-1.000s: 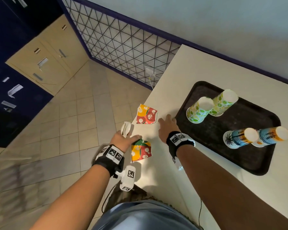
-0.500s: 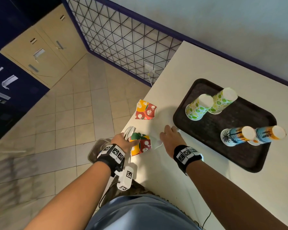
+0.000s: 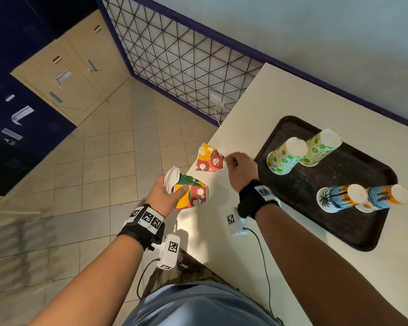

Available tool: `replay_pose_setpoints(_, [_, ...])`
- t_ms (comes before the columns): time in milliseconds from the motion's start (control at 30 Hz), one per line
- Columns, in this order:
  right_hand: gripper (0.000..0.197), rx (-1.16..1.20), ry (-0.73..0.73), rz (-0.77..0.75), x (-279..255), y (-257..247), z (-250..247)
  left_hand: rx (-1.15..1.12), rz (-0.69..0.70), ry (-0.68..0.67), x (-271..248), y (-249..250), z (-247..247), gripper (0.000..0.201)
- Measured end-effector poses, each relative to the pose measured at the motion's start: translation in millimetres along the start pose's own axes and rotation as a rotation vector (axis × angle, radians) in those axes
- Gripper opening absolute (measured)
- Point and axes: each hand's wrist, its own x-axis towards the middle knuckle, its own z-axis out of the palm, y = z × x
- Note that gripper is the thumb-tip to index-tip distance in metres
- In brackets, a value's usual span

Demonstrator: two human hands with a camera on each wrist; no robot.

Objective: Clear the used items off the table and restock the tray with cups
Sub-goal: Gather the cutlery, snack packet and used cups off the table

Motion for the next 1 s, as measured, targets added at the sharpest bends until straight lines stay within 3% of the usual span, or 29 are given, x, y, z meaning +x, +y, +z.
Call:
replay_pose_setpoints(133, [0.025,-0.146,0.018,0.002,41.8,-16.9,27.7,-0.131,0.009,-0.003,6.4,-2.0,-8.9,0.069])
replay_pose_setpoints(200, [0.029,-0.272,-0.078,-0.010,52.6,-16.1,43.7,-0.157,0.013,-0.014,6.6,-3.8,-12.3,0.073])
replay_pose_setpoints(267, [0.033,-0.369,-0.187,-0.006,56.0,-9.7,55.3,-0.164,0.017,-0.016,4.8,-4.3,-14.5,0.058])
replay_pose_setpoints(400, [0.030,-0.510,-0.202,-0.002,41.0,3.2,59.4,-0.130,-0.002,0.016,3.9,-7.7,-18.8,0.040])
replay_pose_setpoints(500, [0.035,-0.407,-0.219,0.067,24.2,17.0,56.3,-0.114,-0.043,0.043,7.1,-9.8,-18.2,0.032])
replay_pose_setpoints(633, [0.032,-0.022,-0.134,0.130,-1.0,28.9,31.2,-0.177,-0.135,0.069,9.7,-8.5,-10.5,0.056])
replay_pose_setpoints(800, [0.023,0.288,0.020,-0.022,-48.8,4.0,-16.4,-0.306,-0.184,0.004,-2.7,17.2,14.1,0.032])
replay_pose_setpoints(900, [0.014,0.313,-0.114,-0.167,-64.4,-7.1,-25.8,-0.414,-0.193,-0.096,-12.3,34.9,31.6,0.027])
replay_pose_setpoints(1000, [0.023,0.386,-0.187,-0.248,-71.9,-7.9,-29.1,-0.412,-0.192,-0.149,-23.1,55.6,39.4,0.034])
